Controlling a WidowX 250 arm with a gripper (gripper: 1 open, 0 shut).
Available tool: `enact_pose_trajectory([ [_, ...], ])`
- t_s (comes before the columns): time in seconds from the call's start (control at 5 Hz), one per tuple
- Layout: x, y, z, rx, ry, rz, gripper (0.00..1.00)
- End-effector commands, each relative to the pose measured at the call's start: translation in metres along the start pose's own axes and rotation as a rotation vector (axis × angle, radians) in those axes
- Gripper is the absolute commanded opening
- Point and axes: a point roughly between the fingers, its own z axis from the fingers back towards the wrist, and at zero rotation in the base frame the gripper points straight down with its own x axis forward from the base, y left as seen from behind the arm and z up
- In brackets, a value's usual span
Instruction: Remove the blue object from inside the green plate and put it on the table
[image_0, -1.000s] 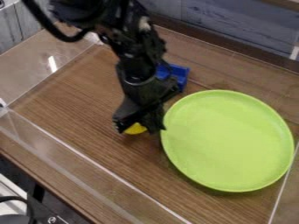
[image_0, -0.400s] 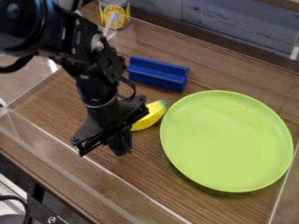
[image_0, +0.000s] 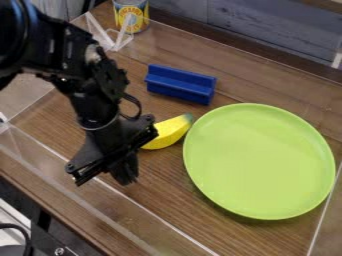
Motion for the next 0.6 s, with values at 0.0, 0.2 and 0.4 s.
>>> enact_pose_trajectory([
  [0.0,-0.002,-0.001,0.002,-0.015,-0.008,0.004,0.0],
  [0.2,-0.006,0.0,0.0,-0.011,-0.003,0.004,0.0],
  [0.4,0.008,0.001,0.001,-0.014,0.01,-0.036,0.0],
])
